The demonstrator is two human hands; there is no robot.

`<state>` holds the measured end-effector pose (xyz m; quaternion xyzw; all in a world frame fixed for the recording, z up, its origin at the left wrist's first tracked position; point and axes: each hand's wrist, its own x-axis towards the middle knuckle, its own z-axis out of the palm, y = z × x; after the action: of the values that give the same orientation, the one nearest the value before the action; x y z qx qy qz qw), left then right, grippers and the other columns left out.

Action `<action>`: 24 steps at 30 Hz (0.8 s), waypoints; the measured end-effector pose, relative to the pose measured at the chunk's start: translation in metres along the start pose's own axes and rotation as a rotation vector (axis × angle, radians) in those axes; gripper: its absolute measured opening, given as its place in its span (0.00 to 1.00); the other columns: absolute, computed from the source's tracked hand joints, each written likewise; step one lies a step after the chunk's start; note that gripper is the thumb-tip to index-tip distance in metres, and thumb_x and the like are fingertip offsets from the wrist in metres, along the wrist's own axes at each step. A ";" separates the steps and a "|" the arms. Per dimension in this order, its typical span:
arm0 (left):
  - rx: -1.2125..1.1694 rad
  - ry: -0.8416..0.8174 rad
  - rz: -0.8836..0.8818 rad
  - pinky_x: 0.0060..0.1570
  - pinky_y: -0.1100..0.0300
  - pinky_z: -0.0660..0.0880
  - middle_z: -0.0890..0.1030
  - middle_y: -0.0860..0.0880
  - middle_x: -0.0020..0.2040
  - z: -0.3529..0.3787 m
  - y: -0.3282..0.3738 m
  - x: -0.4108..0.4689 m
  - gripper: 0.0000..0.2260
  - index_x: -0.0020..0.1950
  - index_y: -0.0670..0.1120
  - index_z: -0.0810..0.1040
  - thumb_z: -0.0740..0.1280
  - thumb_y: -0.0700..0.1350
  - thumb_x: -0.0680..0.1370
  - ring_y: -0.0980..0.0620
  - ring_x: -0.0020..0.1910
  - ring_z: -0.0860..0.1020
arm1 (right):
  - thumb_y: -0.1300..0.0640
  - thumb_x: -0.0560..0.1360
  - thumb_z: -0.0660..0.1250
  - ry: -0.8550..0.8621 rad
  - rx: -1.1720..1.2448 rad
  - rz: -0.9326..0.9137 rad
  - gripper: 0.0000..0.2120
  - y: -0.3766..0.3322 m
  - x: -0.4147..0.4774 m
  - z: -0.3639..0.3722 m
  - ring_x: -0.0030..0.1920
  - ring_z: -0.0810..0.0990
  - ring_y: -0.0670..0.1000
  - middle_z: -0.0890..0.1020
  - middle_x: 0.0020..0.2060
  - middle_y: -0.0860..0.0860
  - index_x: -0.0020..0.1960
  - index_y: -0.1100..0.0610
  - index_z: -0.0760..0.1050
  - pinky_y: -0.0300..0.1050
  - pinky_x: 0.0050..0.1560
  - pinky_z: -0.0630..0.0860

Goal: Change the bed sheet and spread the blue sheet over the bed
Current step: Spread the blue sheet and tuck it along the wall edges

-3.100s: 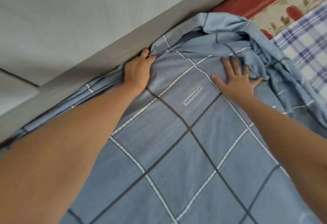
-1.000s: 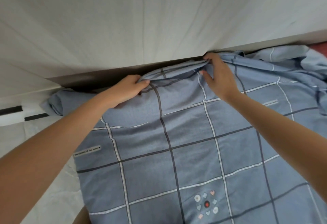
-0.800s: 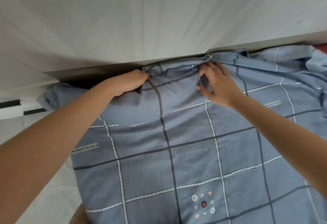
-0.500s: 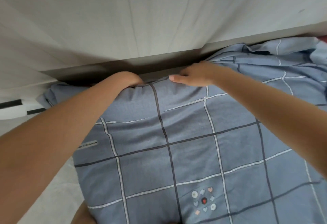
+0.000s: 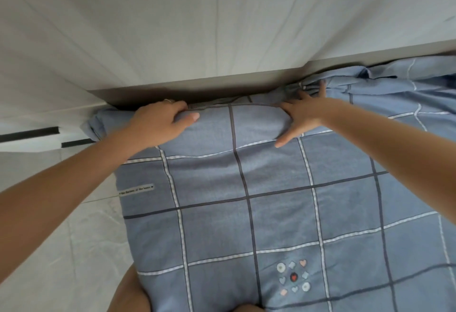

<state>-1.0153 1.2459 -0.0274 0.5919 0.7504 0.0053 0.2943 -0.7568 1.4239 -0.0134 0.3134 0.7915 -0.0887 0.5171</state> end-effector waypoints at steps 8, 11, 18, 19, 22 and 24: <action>0.045 -0.294 0.083 0.43 0.58 0.72 0.80 0.54 0.49 -0.023 -0.011 -0.003 0.31 0.57 0.53 0.73 0.73 0.68 0.61 0.52 0.44 0.76 | 0.35 0.56 0.78 0.035 0.550 -0.303 0.48 -0.038 0.009 -0.041 0.60 0.71 0.51 0.71 0.64 0.46 0.70 0.46 0.63 0.48 0.62 0.69; 0.101 -0.301 0.099 0.41 0.59 0.68 0.77 0.56 0.47 -0.023 -0.014 -0.004 0.34 0.61 0.53 0.71 0.74 0.67 0.61 0.53 0.43 0.74 | 0.41 0.59 0.79 -0.068 0.419 -0.283 0.45 -0.048 0.011 -0.045 0.65 0.70 0.52 0.71 0.63 0.45 0.70 0.50 0.64 0.47 0.66 0.67; -0.103 -0.423 -0.062 0.40 0.63 0.73 0.80 0.59 0.44 -0.036 -0.065 -0.007 0.34 0.47 0.57 0.77 0.70 0.76 0.49 0.60 0.42 0.78 | 0.35 0.59 0.75 -0.263 0.327 -0.042 0.48 -0.042 0.034 -0.061 0.71 0.64 0.55 0.68 0.71 0.51 0.71 0.54 0.66 0.54 0.71 0.62; -0.143 -0.402 -0.099 0.42 0.62 0.74 0.80 0.59 0.46 -0.033 -0.075 -0.009 0.35 0.48 0.57 0.78 0.70 0.77 0.48 0.59 0.43 0.78 | 0.35 0.59 0.75 -0.215 0.356 -0.042 0.47 -0.047 0.035 -0.060 0.70 0.67 0.56 0.70 0.69 0.52 0.71 0.55 0.66 0.53 0.70 0.64; -0.279 -0.273 -0.213 0.41 0.63 0.72 0.80 0.57 0.48 -0.017 -0.097 -0.014 0.37 0.50 0.57 0.80 0.68 0.75 0.47 0.59 0.44 0.77 | 0.34 0.54 0.75 -0.068 0.465 -0.073 0.42 -0.057 0.044 -0.055 0.57 0.75 0.53 0.78 0.59 0.50 0.62 0.54 0.74 0.51 0.63 0.71; -0.419 -0.193 -0.296 0.43 0.64 0.71 0.79 0.56 0.49 -0.010 -0.103 -0.018 0.41 0.51 0.55 0.78 0.69 0.75 0.44 0.60 0.44 0.75 | 0.35 0.51 0.74 0.026 0.541 -0.080 0.38 -0.058 0.054 -0.045 0.53 0.77 0.53 0.79 0.54 0.50 0.56 0.52 0.75 0.51 0.58 0.74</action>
<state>-1.1085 1.2025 -0.0480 0.3996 0.7799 0.0608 0.4779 -0.8402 1.4206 -0.0507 0.4098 0.7573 -0.3134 0.4003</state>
